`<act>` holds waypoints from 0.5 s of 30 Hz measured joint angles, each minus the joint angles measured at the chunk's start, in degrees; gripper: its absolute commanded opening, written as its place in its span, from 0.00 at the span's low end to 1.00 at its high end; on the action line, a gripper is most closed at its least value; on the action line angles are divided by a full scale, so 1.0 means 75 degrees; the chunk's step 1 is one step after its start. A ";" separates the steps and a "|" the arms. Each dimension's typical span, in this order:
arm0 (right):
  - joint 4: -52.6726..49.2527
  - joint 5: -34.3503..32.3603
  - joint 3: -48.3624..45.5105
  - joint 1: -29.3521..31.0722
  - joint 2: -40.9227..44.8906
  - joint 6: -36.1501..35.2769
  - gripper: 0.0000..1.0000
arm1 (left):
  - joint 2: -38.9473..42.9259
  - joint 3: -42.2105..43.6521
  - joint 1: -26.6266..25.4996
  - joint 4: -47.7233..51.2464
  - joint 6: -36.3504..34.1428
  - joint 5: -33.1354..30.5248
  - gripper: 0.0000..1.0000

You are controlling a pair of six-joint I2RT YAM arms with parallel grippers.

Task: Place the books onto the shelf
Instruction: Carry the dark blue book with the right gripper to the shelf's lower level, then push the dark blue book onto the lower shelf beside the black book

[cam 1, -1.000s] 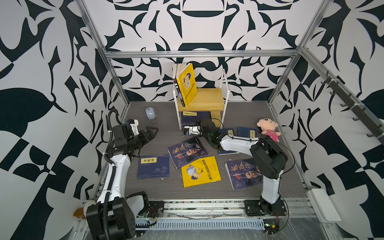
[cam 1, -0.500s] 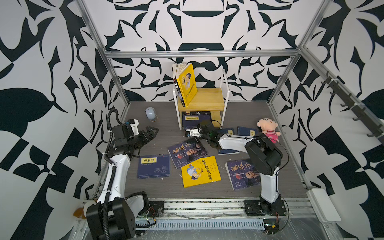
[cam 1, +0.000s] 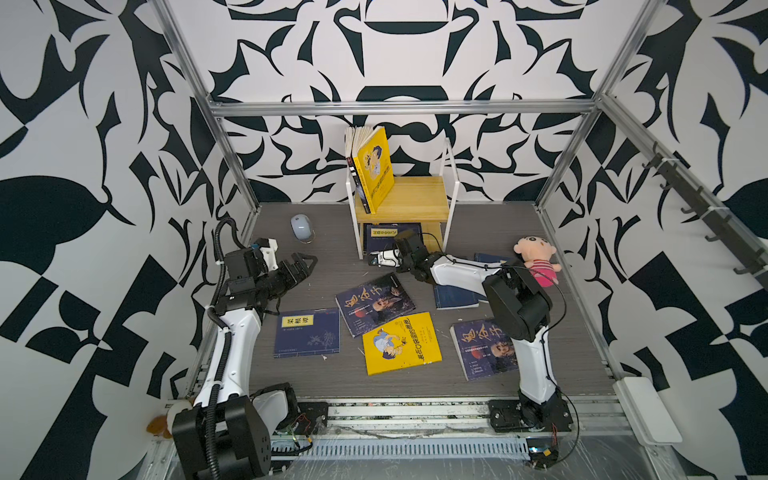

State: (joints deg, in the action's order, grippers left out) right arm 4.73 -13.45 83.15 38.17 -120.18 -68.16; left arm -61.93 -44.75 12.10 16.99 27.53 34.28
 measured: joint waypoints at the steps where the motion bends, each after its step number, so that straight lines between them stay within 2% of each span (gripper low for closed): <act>1: -0.0187 0.0067 0.0099 -0.0003 0.0000 -0.0012 0.32 | 0.0000 0.0000 0.0000 0.0000 0.0000 0.0000 1.00; 5: -0.1329 0.0673 0.0615 -0.0041 0.0000 0.0216 0.40 | 0.0000 0.0000 0.0000 0.0000 -0.0009 0.0000 1.00; 9: -0.2445 0.1198 0.1151 -0.0064 0.0000 0.0402 0.41 | 0.0000 0.0000 0.0000 0.0000 -0.0020 0.0000 1.00; 15: -0.3095 0.1614 0.1524 -0.0093 0.0000 0.0653 0.41 | 0.0000 0.0000 0.0000 0.0000 -0.0020 0.0000 1.00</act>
State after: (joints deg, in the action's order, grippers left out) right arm -18.48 -1.34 94.59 37.47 -120.18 -63.26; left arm -61.93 -44.75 12.10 16.99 27.38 34.28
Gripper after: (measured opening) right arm 0.411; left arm 0.998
